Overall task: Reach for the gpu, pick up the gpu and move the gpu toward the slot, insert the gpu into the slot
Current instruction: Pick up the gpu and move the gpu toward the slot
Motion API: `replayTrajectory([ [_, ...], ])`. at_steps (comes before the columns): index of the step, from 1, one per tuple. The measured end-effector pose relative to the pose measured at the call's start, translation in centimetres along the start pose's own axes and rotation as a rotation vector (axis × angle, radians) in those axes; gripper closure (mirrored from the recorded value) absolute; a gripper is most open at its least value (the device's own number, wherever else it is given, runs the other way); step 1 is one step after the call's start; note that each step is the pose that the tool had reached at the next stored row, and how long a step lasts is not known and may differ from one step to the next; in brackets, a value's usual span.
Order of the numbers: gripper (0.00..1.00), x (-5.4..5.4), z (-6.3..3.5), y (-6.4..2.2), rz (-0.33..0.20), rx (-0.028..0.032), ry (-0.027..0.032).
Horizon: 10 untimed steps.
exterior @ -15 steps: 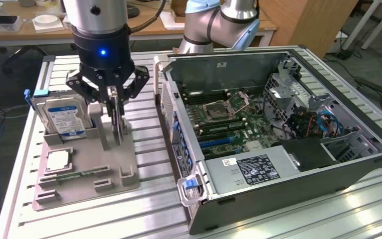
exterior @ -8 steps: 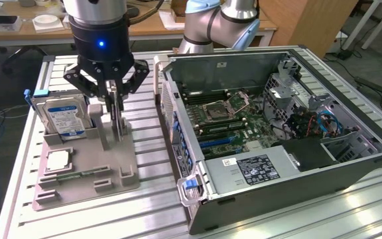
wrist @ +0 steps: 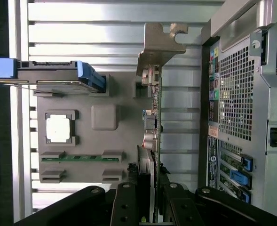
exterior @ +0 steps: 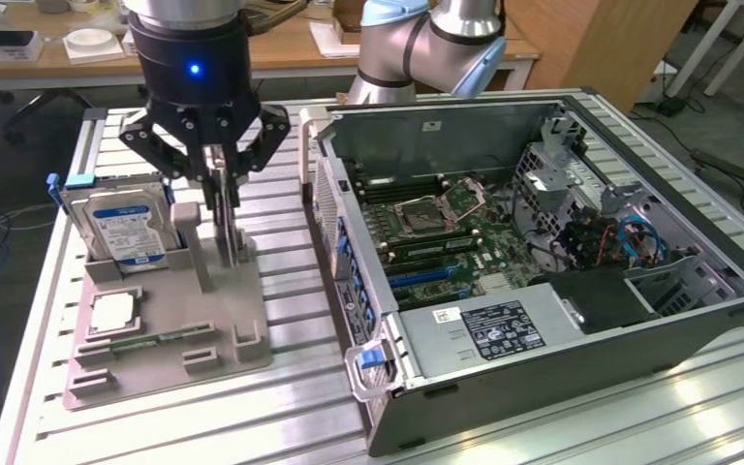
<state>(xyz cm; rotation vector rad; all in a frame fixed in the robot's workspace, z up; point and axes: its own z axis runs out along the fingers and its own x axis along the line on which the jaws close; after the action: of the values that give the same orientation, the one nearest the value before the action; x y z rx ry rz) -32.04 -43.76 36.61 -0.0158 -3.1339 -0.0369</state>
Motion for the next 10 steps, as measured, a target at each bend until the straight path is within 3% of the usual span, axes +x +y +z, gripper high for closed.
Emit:
replayTrajectory([
  [5, 0.74, 0.0, -0.85, 0.02, 0.0, -0.0001, 0.0],
  [10, 0.74, 0.0, -2.6, 0.06, 0.0, 0.0001, 0.0],
])
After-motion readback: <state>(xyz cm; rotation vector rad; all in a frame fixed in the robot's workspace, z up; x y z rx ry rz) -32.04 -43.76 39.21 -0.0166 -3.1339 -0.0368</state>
